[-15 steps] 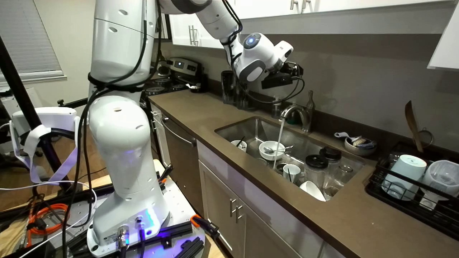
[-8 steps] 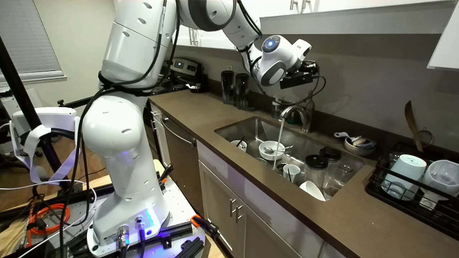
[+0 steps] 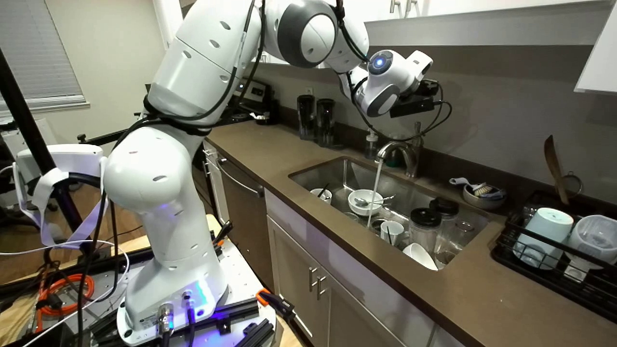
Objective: Close the tap
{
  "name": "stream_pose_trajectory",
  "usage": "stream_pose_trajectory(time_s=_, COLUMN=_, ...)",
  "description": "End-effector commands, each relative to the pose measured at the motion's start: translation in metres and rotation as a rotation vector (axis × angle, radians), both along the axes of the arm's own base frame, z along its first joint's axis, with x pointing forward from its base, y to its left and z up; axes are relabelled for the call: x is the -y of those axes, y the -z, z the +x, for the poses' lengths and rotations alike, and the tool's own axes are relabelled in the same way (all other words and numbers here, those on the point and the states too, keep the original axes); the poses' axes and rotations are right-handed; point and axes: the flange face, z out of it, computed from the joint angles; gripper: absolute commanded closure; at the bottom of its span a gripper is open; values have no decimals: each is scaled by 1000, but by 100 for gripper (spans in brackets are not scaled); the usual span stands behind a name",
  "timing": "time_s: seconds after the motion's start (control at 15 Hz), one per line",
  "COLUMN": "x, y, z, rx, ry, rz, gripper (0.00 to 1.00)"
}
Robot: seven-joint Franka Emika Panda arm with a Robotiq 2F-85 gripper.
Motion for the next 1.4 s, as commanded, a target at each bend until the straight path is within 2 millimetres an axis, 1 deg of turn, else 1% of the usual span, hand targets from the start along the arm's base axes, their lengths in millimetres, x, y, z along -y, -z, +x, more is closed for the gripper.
stream_pose_trajectory(time_s=0.0, x=1, y=8, z=15, rx=18, ry=-9, rz=46, gripper=98)
stream_pose_trajectory(time_s=0.07, x=4, y=11, z=18, rx=21, ry=-7, rz=54, gripper=100)
stream_pose_trajectory(time_s=0.27, x=6, y=20, z=23, rx=20, ry=-11, rz=87, gripper=100)
stream_pose_trajectory(time_s=0.53, x=7, y=35, z=26, rx=7, ry=-18, rz=131, gripper=100)
stream_pose_trajectory(time_s=0.8, x=4, y=48, z=25, rx=-10, ry=-32, rz=180, gripper=100)
stream_pose_trajectory(time_s=1.07, x=2, y=50, z=25, rx=-11, ry=-38, rz=233, gripper=100)
stream_pose_trajectory(time_s=1.33, x=-1, y=51, z=27, rx=-5, ry=-50, rz=249, gripper=100)
